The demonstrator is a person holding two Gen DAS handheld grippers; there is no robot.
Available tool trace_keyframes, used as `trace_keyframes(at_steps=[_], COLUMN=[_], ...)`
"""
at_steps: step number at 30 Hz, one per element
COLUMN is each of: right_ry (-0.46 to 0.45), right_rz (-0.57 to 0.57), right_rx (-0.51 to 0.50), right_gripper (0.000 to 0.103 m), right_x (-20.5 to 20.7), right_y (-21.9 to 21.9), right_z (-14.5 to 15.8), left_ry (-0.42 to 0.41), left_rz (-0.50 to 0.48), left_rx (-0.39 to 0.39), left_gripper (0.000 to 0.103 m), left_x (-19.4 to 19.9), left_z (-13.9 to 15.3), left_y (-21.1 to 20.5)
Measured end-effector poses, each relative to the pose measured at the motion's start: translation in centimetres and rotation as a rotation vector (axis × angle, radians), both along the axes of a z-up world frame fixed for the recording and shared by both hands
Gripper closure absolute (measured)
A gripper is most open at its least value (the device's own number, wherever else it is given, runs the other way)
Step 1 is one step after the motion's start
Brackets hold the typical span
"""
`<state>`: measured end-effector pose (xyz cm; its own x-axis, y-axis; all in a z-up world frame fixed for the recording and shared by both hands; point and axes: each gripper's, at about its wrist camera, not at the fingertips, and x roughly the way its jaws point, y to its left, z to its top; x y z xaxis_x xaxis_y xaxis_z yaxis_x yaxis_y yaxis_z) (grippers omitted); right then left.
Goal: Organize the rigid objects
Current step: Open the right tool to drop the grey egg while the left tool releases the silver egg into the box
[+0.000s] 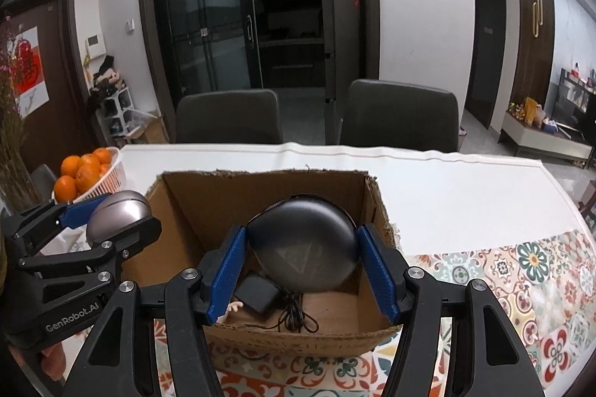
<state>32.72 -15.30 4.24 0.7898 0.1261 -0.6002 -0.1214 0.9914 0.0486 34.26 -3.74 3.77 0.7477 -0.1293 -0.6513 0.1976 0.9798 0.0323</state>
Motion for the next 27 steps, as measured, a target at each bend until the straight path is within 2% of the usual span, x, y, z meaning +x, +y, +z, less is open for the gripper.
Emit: trace_keyframes(at_steps=[4,7,13,17,27], right_ry=[0.036,0.044,0.037,0.040,0.016], right_rz=[0.006,0.015,0.018,0.012,-0.005], right_rx=[-0.003,-0.010,-0.023,-0.020,-0.012], right_gripper=[0.042,0.052,0.052,0.052,0.052], right_x=[0.8,1.0,1.1,0.9,-1.6], right_y=[-0.1,0.2,0.2,0.0,-0.1], right_z=[-1.0,-1.4,-1.2,-1.3,-0.4], left_ry=[0.017,0.034,0.063,0.051,0.000], left_rz=[-0.001,-0.002,-0.012,-0.007,0.017], left_rx=[0.011,0.020,0.013,0.021,0.013], left_gripper=[0.043,0.043,0.042,0.035,0.035], left_x=[0.5,1.0,1.6,1.2,-2.7], left_z=[-0.7,-1.3,-1.9,-1.7,-0.5], left_y=[-0.1,-0.3,-0.5,-0.6,0.1])
